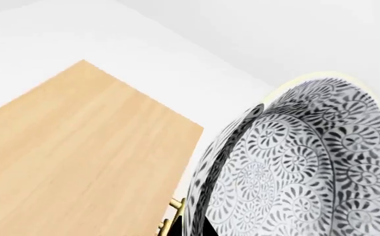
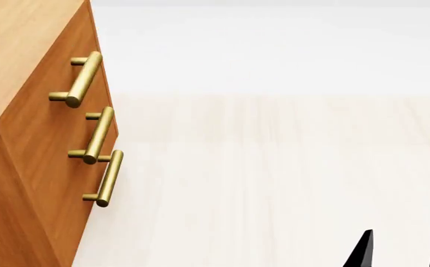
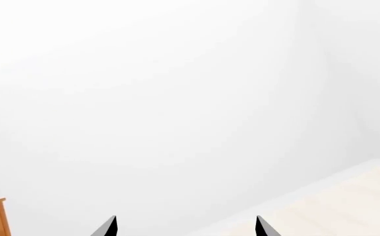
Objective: Put the bowl on top of the cabinet.
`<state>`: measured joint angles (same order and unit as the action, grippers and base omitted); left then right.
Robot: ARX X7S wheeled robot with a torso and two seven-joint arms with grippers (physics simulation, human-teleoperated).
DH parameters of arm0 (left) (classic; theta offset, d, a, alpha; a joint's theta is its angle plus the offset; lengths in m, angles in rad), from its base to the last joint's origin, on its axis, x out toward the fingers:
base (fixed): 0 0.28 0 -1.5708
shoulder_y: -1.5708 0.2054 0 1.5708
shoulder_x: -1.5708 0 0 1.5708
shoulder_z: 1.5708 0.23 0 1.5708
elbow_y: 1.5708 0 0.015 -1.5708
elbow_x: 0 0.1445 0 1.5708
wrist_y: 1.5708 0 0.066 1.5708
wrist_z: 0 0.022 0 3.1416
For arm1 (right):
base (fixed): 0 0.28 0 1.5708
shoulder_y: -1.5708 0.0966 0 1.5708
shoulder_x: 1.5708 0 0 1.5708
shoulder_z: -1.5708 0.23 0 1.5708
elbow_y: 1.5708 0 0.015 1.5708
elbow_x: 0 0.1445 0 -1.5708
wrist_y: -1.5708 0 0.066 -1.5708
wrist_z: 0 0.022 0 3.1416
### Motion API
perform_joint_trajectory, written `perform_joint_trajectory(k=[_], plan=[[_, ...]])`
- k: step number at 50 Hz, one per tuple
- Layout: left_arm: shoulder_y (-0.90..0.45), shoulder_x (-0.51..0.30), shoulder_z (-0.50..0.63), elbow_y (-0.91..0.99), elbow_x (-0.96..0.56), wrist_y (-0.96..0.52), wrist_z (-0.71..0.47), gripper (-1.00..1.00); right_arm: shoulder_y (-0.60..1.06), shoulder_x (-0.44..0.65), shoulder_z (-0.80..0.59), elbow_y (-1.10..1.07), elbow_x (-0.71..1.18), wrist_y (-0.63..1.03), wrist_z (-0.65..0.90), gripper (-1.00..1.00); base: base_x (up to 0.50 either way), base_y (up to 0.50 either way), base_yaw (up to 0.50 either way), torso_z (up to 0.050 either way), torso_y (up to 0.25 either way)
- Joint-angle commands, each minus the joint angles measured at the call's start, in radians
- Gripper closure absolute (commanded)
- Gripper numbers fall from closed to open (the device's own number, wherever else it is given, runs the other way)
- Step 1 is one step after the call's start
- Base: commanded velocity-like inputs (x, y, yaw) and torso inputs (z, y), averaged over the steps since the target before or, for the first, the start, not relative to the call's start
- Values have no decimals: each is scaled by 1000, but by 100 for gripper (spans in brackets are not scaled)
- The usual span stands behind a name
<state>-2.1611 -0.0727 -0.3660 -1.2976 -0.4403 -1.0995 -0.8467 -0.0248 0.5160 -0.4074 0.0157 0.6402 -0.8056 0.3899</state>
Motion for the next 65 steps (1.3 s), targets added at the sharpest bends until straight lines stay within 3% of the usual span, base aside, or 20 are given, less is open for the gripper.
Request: perform_joint_trajectory(k=[1, 8, 16, 65], plan=[[-11, -26, -181, 12, 90, 39, -53, 100, 1, -5, 5, 3, -3, 5, 1, -100, 0, 0, 0, 0, 0], [128, 4, -300, 311, 16, -71, -191, 100, -2, -9, 11, 1, -17, 5, 9, -100, 0, 0, 0, 1, 0], [201, 29, -370, 483, -21, -96, -276, 100, 4, -15, 11, 7, -25, 15, 9, -100, 0, 0, 0, 0, 0], [344, 14, -382, 664, -64, -102, -350, 100, 9, -30, 20, 15, -37, 34, 1, -100, 0, 0, 0, 0, 1]])
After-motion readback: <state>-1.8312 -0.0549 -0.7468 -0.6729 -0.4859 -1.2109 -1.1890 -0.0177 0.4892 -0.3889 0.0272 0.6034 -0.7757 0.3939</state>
